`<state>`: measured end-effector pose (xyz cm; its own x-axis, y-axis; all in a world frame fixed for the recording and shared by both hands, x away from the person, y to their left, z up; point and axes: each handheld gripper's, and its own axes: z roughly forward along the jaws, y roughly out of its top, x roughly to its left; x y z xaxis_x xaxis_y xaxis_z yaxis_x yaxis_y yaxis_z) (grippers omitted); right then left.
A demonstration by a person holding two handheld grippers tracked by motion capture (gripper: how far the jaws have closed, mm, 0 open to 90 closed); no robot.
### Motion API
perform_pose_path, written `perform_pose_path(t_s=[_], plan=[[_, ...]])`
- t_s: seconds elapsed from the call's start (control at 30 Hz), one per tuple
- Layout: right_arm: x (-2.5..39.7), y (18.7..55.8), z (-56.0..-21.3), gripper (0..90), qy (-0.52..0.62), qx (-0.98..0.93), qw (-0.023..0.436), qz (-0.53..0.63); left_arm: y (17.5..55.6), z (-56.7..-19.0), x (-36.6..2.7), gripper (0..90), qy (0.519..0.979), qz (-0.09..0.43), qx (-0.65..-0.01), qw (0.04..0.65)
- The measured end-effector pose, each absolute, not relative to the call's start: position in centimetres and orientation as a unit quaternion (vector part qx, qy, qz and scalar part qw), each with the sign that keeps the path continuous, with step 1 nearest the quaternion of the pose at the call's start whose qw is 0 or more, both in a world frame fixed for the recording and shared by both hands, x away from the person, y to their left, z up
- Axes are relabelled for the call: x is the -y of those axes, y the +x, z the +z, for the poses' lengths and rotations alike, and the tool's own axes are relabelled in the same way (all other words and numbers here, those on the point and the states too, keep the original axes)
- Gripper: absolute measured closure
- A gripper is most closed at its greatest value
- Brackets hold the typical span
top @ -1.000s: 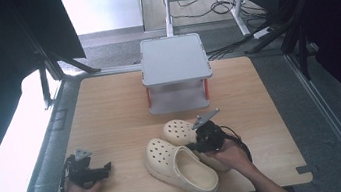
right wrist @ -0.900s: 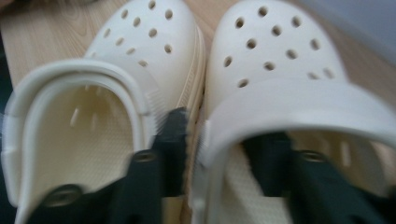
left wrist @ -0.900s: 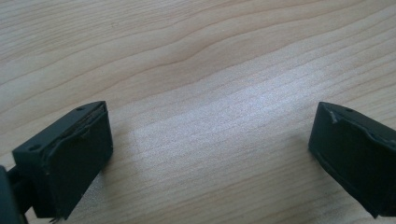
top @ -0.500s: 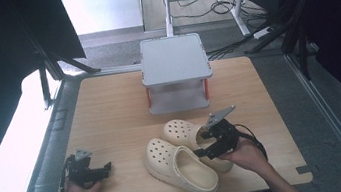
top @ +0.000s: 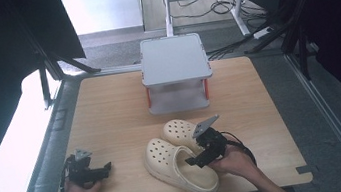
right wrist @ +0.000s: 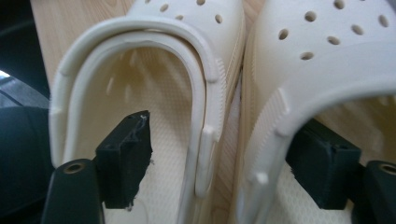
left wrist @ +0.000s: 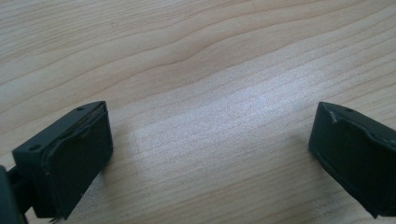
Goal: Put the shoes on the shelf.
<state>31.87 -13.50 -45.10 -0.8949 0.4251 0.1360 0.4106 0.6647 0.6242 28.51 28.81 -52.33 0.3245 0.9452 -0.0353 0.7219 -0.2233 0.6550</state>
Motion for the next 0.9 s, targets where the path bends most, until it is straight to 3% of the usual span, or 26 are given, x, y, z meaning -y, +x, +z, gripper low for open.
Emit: perform_pose_path(t_s=[0.33, 0.57, 0.63, 0.9], plan=[[11.8, 32.4, -46.4, 36.6, 0.241, -0.916, 0.013, 0.321, 28.5, -52.3, -28.8, 0.0, 0.759, 0.19, -0.549, 0.294], [11.1, 32.6, -46.8, 54.4, 0.256, -0.916, 0.048, 0.306, 28.5, -52.3, -28.8, 0.0, 0.759, 0.19, -0.549, 0.294], [11.0, 32.5, -46.6, 63.7, 0.26, -0.916, 0.057, 0.301, 28.5, -52.3, -28.8, 0.0, 0.759, 0.19, -0.549, 0.294], [11.4, 33.0, -46.3, 69.2, 0.274, -0.913, 0.039, 0.298, 28.5, -52.3, -28.8, 0.0, 0.759, 0.19, -0.549, 0.294]])
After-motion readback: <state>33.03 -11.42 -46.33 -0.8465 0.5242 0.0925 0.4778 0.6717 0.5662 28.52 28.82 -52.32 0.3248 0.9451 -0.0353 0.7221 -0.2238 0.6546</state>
